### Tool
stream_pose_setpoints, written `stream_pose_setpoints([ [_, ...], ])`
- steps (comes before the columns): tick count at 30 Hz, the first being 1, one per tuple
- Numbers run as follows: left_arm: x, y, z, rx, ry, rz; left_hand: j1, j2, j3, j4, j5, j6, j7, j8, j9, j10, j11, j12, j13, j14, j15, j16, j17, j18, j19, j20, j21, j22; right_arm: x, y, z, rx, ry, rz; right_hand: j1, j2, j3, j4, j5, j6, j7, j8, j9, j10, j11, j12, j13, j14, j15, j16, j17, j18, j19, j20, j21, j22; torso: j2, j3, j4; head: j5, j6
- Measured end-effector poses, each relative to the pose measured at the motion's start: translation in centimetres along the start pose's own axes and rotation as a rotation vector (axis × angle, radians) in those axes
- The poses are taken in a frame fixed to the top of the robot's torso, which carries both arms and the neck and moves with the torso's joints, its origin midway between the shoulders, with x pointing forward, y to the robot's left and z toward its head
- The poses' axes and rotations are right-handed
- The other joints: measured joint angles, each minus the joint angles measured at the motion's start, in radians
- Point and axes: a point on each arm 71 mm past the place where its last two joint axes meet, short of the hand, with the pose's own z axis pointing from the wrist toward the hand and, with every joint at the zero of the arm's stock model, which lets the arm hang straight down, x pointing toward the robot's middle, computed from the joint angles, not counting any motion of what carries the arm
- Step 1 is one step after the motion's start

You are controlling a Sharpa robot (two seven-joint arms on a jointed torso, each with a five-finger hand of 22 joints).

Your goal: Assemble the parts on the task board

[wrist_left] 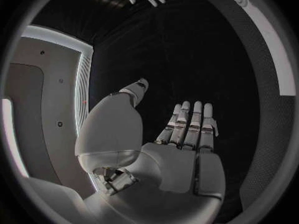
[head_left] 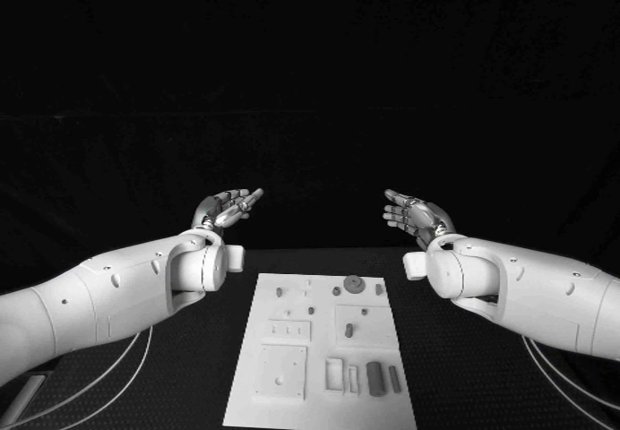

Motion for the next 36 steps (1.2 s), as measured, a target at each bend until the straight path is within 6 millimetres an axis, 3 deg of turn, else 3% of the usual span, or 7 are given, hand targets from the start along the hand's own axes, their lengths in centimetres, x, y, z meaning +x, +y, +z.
stream_pose_setpoints([
  [9, -1.1, -1.4, 2.3, -0.04, 0.047, -0.001, 0.041, 0.018, -0.012, 0.007, 0.001, 0.023, 0.0, 0.019, 0.015, 0.028, 0.009, 0.009, 0.004, 0.032, 0.004, 0.024, 0.018, 0.0, 0.027, -0.012, 0.025, 0.008, -1.6, 1.1, 1.9, 0.099, 0.113, -0.01, 0.035, 0.055, -0.106, -0.141, 0.111, 0.057, 0.004, 0.039, 0.025, 0.081, 0.008, 0.016, 0.008, 0.049, 0.011, 0.03, 0.011, 0.015, 0.061, 0.002, 0.006, 0.1, 0.0, 0.0, -0.0001, 0.0, 0.0],
  [17, -1.0, -0.9, 2.3, -0.064, 0.095, -0.018, 0.106, 0.105, -0.113, -0.033, 0.001, 0.169, 0.013, 0.063, 0.013, 0.188, 0.036, 0.064, 0.024, 0.218, -0.006, 0.104, 0.034, 0.001, 0.19, -0.071, 0.083, 0.008, -1.8, 1.3, 3.2, 0.067, 0.151, -0.22, 0.158, 0.018, -0.087, -0.209, 0.11, 0.167, 0.012, 0.077, 0.027, 0.205, 0.012, 0.046, 0.017, 0.161, 0.021, 0.071, 0.014, 0.079, 0.211, -0.001, 0.019, 0.131, -0.001, -0.0043, 0.0032, -0.002, -0.008],
  [21, -1.0, -0.8, 2.1, -0.064, 0.117, -0.021, 0.153, 0.139, -0.141, -0.056, 0.017, 0.258, 0.025, 0.079, 0.0, 0.295, 0.036, 0.097, 0.033, 0.346, -0.029, 0.148, 0.04, 0.039, 0.304, -0.094, 0.121, 0.008, -1.8, 1.4, 3.3, 0.025, 0.161, -0.356, 0.216, -0.002, -0.052, -0.22, 0.099, 0.234, 0.017, 0.094, 0.022, 0.276, 0.004, 0.066, 0.027, 0.225, 0.014, 0.091, 0.02, 0.104, 0.28, -0.003, 0.027, 0.131, -0.002, -0.0073, 0.0045, -0.002, -0.007],
  [25, -1.2, -0.9, 1.8, -0.059, 0.145, -0.01, 0.237, 0.153, -0.091, -0.13, 0.113, 0.343, 0.029, 0.088, -0.014, 0.44, -0.003, 0.143, 0.052, 0.485, -0.076, 0.203, 0.067, 0.056, 0.415, -0.128, 0.173, 0.008, -1.5, 1.5, 3.3, -0.017, 0.174, -0.478, 0.269, -0.019, -0.006, -0.225, 0.09, 0.31, 0.027, 0.108, 0.018, 0.357, -0.012, 0.086, 0.042, 0.301, -0.004, 0.117, 0.033, 0.124, 0.357, -0.004, 0.044, 0.133, 0.002, -0.0098, 0.0059, -0.002, -0.004],
  [27, -1.3, -0.9, 1.6, -0.057, 0.157, -0.002, 0.23, 0.154, -0.055, -0.19, 0.135, 0.38, 0.021, 0.082, -0.027, 0.493, -0.02, 0.143, 0.054, 0.529, -0.094, 0.212, 0.081, 0.059, 0.451, -0.146, 0.194, 0.008, -1.3, 1.5, 3.4, -0.035, 0.181, -0.531, 0.288, -0.026, 0.018, -0.227, 0.09, 0.35, 0.034, 0.115, 0.017, 0.397, -0.023, 0.096, 0.052, 0.339, -0.016, 0.129, 0.043, 0.141, 0.395, -0.004, 0.052, 0.134, 0.007, -0.0111, 0.0072, -0.003, -0.003],
  [32, -1.3, -0.9, 0.8, -0.055, 0.197, 0.005, 0.122, 0.168, 0.018, -0.325, 0.119, 0.423, 0.012, 0.06, -0.042, 0.545, -0.031, 0.108, 0.05, 0.583, -0.119, 0.212, 0.118, 0.058, 0.488, -0.183, 0.23, 0.007, -0.9, 1.6, 3.3, -0.085, 0.209, -0.679, 0.31, -0.035, 0.064, -0.229, 0.09, 0.435, 0.038, 0.123, 0.013, 0.481, -0.05, 0.104, 0.073, 0.435, -0.049, 0.159, 0.073, 0.171, 0.491, -0.009, 0.082, 0.143, 0.018, -0.0117, 0.0113, -0.009, 0.0],
  [36, -1.3, -1.1, -0.5, -0.054, 0.241, -0.004, 0.066, 0.157, 0.038, -0.367, 0.083, 0.424, 0.012, 0.048, -0.046, 0.545, -0.031, 0.089, 0.046, 0.586, -0.122, 0.212, 0.132, 0.058, 0.491, -0.186, 0.236, 0.007, -0.2, 1.8, 3.2, -0.133, 0.242, -0.805, 0.319, -0.044, 0.086, -0.235, 0.09, 0.488, 0.031, 0.123, 0.009, 0.532, -0.065, 0.104, 0.086, 0.528, -0.089, 0.193, 0.11, 0.187, 0.586, -0.028, 0.123, 0.157, 0.034, -0.0113, 0.0163, -0.016, 0.007],
])
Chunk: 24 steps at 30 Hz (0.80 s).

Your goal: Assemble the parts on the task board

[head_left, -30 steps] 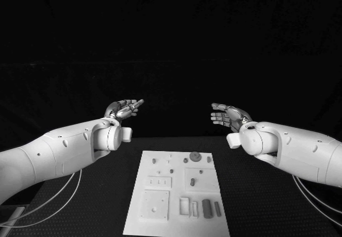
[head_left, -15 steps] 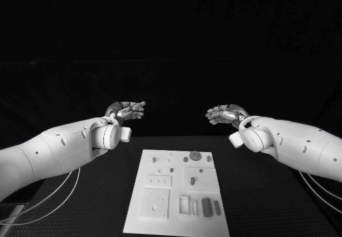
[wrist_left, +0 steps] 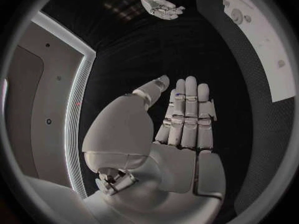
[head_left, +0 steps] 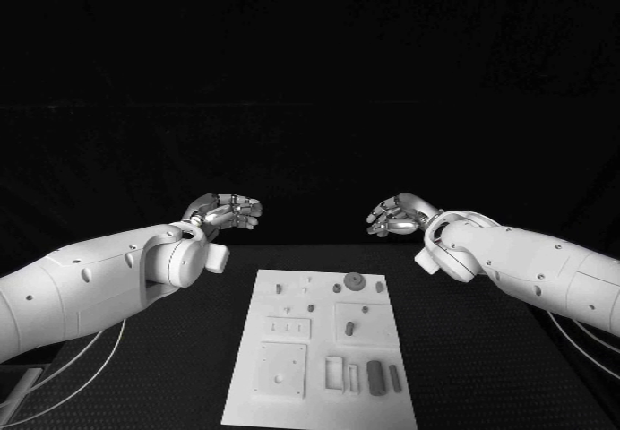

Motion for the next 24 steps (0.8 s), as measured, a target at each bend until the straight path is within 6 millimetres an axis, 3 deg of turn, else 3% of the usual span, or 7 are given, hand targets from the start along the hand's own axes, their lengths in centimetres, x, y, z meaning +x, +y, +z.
stream_pose_setpoints([
  [2, 0.5, -0.1, -0.5, 0.004, 0.028, -0.006, -0.02, -0.007, 0.011, -0.011, -0.024, -0.006, 0.006, -0.003, -0.001, -0.006, 0.006, -0.013, -0.004, 0.0, 0.0, -0.008, 0.004, 0.0, 0.0, 0.0, 0.0, 0.0, 0.2, 0.4, 0.0, -0.024, 0.012, -0.068, 0.01, -0.01, 0.009, 0.0, 0.0, 0.025, -0.004, -0.001, -0.002, 0.026, -0.008, -0.002, 0.006, 0.061, -0.026, 0.025, 0.031, 0.001, 0.065, -0.019, 0.032, 0.012, 0.012, 0.0002, 0.0038, -0.004, 0.003],
  [3, 0.7, -0.1, -0.7, 0.005, 0.041, -0.01, -0.03, -0.007, 0.015, -0.015, -0.034, -0.007, 0.007, -0.007, -0.001, -0.01, 0.009, -0.018, -0.005, 0.0, 0.0, -0.012, 0.006, -0.001, 0.0, 0.0, 0.0, 0.0, 0.3, 0.5, 0.1, -0.033, 0.016, -0.096, 0.022, -0.022, 0.018, -0.001, -0.005, 0.053, -0.007, -0.007, -0.005, 0.054, -0.018, -0.011, 0.013, 0.151, -0.068, 0.059, 0.076, 0.008, 0.161, -0.053, 0.076, 0.03, 0.017, 0.0001, 0.0058, -0.005, 0.005],
  [6, 1.4, -0.3, -1.3, 0.014, 0.083, -0.023, -0.047, -0.013, 0.022, -0.028, -0.05, -0.008, 0.008, -0.012, -0.002, -0.013, 0.013, -0.026, -0.006, 0.0, 0.0, -0.017, 0.011, -0.003, 0.0, 0.0, 0.005, 0.0, 0.7, 0.9, 0.1, -0.057, 0.034, -0.185, 0.036, -0.036, 0.02, -0.002, -0.018, 0.064, -0.011, -0.019, -0.009, 0.067, -0.025, -0.032, 0.016, 0.245, -0.097, 0.105, 0.136, 0.008, 0.26, -0.09, 0.13, 0.057, 0.034, 0.0008, 0.0122, -0.008, 0.01],
  [9, 1.8, -0.7, -1.8, 0.025, 0.113, -0.031, -0.05, -0.015, 0.027, -0.032, -0.055, -0.011, 0.011, -0.012, -0.002, -0.017, 0.017, -0.031, -0.008, 0.0, 0.0, -0.019, 0.014, -0.004, 0.0, 0.0, 0.005, 0.0, 1.1, 1.2, 0.2, -0.078, 0.047, -0.269, 0.044, -0.044, 0.004, -0.004, -0.03, 0.054, -0.02, -0.034, -0.014, 0.053, -0.029, -0.053, 0.013, 0.293, -0.104, 0.146, 0.179, 0.008, 0.311, -0.113, 0.169, 0.083, 0.051, 0.0008, 0.0184, -0.013, 0.015],
  [15, 2.6, -1.1, -2.2, 0.036, 0.152, -0.042, -0.06, -0.016, 0.032, -0.038, -0.059, -0.011, 0.011, -0.016, -0.002, -0.021, 0.02, -0.042, -0.009, -0.004, 0.004, -0.023, 0.017, -0.006, -0.001, 0.001, 0.005, 0.0, 2.0, 2.1, 0.4, -0.124, 0.068, -0.405, 0.066, -0.05, -0.027, -0.007, -0.03, 0.06, -0.026, -0.053, -0.021, 0.06, -0.037, -0.083, 0.012, 0.364, -0.115, 0.376, 0.354, -0.009, 0.423, -0.192, 0.367, 0.136, 0.085, -0.0017, 0.0312, -0.022, 0.022],
  [19, 2.9, -1.1, -2.3, 0.038, 0.166, -0.045, -0.068, -0.016, 0.032, -0.043, -0.059, -0.014, 0.014, -0.016, -0.002, -0.022, 0.022, -0.042, -0.01, -0.004, 0.004, -0.027, 0.019, -0.007, -0.004, 0.004, 0.005, 0.0, 2.7, 2.4, 0.5, -0.145, 0.08, -0.471, 0.066, -0.05, -0.03, -0.004, -0.038, 0.068, -0.026, -0.058, -0.021, 0.07, -0.036, -0.093, 0.016, 0.366, -0.118, 0.483, 0.415, -0.017, 0.434, -0.203, 0.503, 0.133, 0.106, -0.0031, 0.0377, -0.028, 0.028],
  [24, 3.2, -1.1, -2.3, 0.039, 0.177, -0.047, -0.068, -0.015, 0.035, -0.046, -0.059, -0.014, 0.014, -0.016, -0.002, -0.022, 0.022, -0.046, -0.01, -0.004, 0.004, -0.028, 0.019, -0.011, -0.004, 0.004, 0.005, 0.001, 3.3, 2.6, 0.5, -0.162, 0.092, -0.526, 0.066, -0.05, -0.027, -0.002, -0.038, 0.069, -0.027, -0.064, -0.021, 0.07, -0.036, -0.093, 0.016, 0.368, -0.119, 0.522, 0.426, -0.026, 0.431, -0.213, 0.568, 0.133, 0.127, -0.0057, 0.0437, -0.034, 0.032],
])
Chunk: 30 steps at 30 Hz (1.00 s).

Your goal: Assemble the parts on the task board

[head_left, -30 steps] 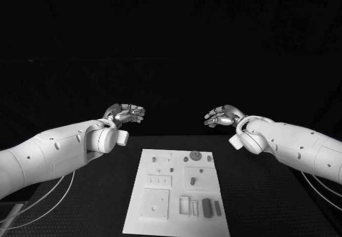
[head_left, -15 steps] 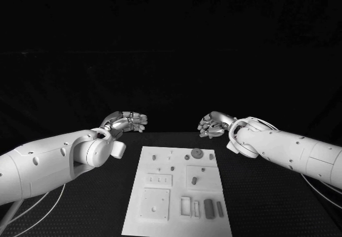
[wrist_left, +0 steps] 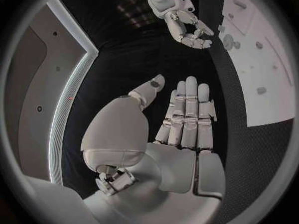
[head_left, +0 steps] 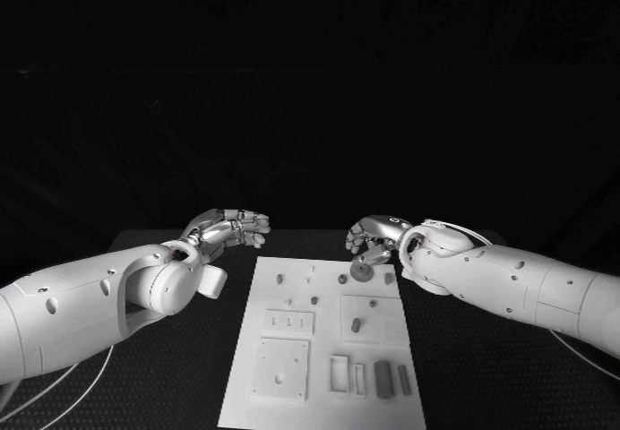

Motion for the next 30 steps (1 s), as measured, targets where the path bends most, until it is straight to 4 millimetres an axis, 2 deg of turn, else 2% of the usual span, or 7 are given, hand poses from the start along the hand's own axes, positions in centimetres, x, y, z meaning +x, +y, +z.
stream_pose_setpoints([
  [8, 0.4, 0.0, 0.1, 0.001, 0.014, -0.003, -0.014, 0.003, 0.002, -0.002, 0.0, 0.0, 0.0, 0.0, 0.0, 0.0, 0.0, -0.004, 0.0, 0.0, 0.0, -0.004, 0.002, -0.001, -0.004, 0.004, 0.0, 0.0, 0.5, 0.5, 0.3, -0.015, 0.011, -0.061, 0.0, 0.0, 0.006, 0.0, -0.012, 0.004, -0.004, 0.0, 0.001, 0.0, 0.0, 0.0, 0.0, 0.0, 0.0, 0.018, 0.0, -0.001, -0.001, -0.001, 0.033, 0.0, 0.028, -0.005, 0.0072, -0.009, 0.006],
  [12, 0.5, 0.0, 0.1, 0.001, 0.018, -0.004, -0.014, 0.003, 0.002, -0.002, 0.0, 0.0, 0.0, 0.0, 0.0, 0.0, 0.0, -0.004, 0.0, -0.004, 0.003, -0.004, 0.003, -0.001, -0.004, 0.004, 0.0, 0.0, 0.7, 0.4, 0.3, -0.012, 0.017, -0.081, -0.006, -0.006, 0.009, 0.003, -0.013, 0.004, -0.004, -0.006, 0.001, 0.0, 0.0, -0.004, 0.0, 0.0, 0.0, 0.022, -0.001, -0.001, -0.001, -0.001, 0.037, 0.0, 0.038, -0.0119, 0.0191, -0.023, 0.007],
  [16, 0.4, 0.0, 0.0, 0.0, 0.019, -0.005, -0.016, 0.002, 0.002, -0.002, 0.0, 0.0, 0.0, 0.0, 0.0, 0.0, 0.0, -0.004, 0.0, -0.004, 0.003, -0.004, 0.004, -0.002, -0.006, 0.001, 0.0, 0.0, 0.7, 0.6, 0.4, -0.016, 0.017, -0.098, -0.007, -0.007, 0.011, 0.0, -0.019, 0.003, -0.004, -0.006, 0.001, -0.008, -0.003, -0.004, -0.003, -0.004, 0.004, 0.028, -0.006, -0.001, -0.001, -0.001, 0.043, 0.0, 0.046, -0.0155, 0.0257, -0.026, 0.008],
  [25, 0.7, 0.0, 0.0, 0.0, 0.027, -0.007, -0.022, 0.004, 0.002, -0.002, 0.0, 0.0, 0.0, -0.004, 0.0, 0.0, 0.0, -0.004, 0.0, -0.004, 0.003, -0.008, 0.006, -0.008, -0.008, 0.0, 0.001, 0.0, 1.3, 1.0, 0.7, -0.024, 0.026, -0.12, -0.011, -0.011, 0.014, 0.003, -0.023, 0.0, -0.007, -0.009, 0.001, -0.019, -0.003, -0.004, -0.007, -0.005, 0.004, 0.032, -0.009, -0.001, -0.005, 0.003, 0.049, 0.0, 0.06, -0.0197, 0.0287, -0.028, 0.009],
  [30, 0.8, 0.0, 0.0, 0.0, 0.031, -0.008, -0.022, 0.004, 0.005, -0.004, -0.005, 0.0, 0.0, -0.004, 0.0, 0.0, 0.0, -0.004, 0.0, -0.004, 0.003, -0.008, 0.006, -0.008, -0.008, 0.0, 0.004, 0.0, 1.8, 0.7, 0.6, -0.016, 0.035, -0.133, -0.011, -0.011, 0.014, 0.003, -0.03, 0.0, -0.007, -0.009, 0.001, -0.019, -0.003, -0.004, -0.008, -0.005, 0.004, 0.032, -0.011, -0.001, -0.006, 0.004, 0.051, 0.0, 0.067, -0.0197, 0.0299, -0.026, 0.009],
])
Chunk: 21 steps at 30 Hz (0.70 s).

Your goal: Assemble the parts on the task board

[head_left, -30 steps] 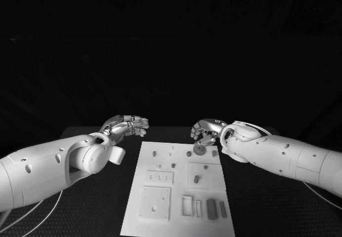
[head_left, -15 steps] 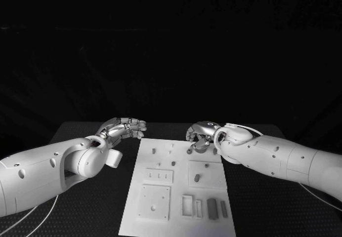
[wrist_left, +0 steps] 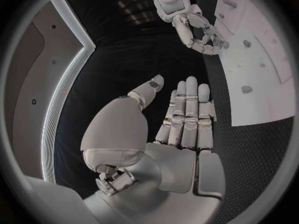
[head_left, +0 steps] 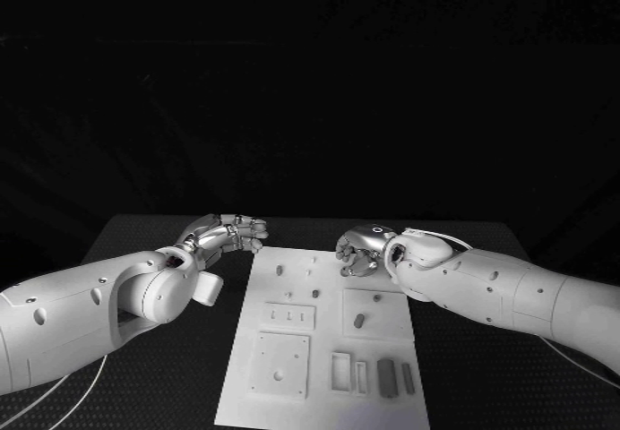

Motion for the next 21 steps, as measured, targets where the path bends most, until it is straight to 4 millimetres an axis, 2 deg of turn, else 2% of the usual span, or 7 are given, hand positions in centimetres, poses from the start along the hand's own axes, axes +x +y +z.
stream_pose_setpoints([
  [9, 0.02, 0.0, 0.0, -0.001, 0.003, -0.001, -0.007, 0.001, 0.0, 0.0, 0.0, 0.0, 0.0, 0.0, 0.001, 0.0, 0.0, -0.004, 0.0, 0.0, 0.0, 0.0, 0.001, -0.001, 0.0, 0.0, 0.0, 0.0, 0.11, -0.54, -0.06, 0.015, 0.005, -0.025, -0.004, -0.004, 0.006, 0.0, -0.005, 0.002, -0.002, 0.0, 0.002, 0.0, 0.0, 0.0, 0.0, 0.0, 0.0, 0.004, -0.004, 0.0, -0.001, 0.002, 0.002, 0.0, 0.01, -0.0025, 0.0035, -0.001, -0.001],
  [21, -0.07, 0.05, 0.03, -0.004, 0.003, 0.0, -0.008, 0.0, 0.0, 0.0, 0.0, 0.0, 0.0, 0.0, 0.001, 0.0, 0.0, -0.004, 0.0, 0.0, 0.0, -0.004, 0.002, -0.001, 0.0, 0.0, 0.0, 0.0, 0.46, 0.02, -0.07, 0.002, 0.02, -0.037, -0.004, -0.004, 0.011, 0.0, -0.012, 0.005, -0.005, 0.0, 0.005, 0.005, 0.0, 0.0, 0.0, -0.004, -0.004, 0.008, -0.009, 0.0, -0.002, 0.002, 0.009, 0.0, 0.018, -0.0034, 0.0018, -0.001, -0.003],
])
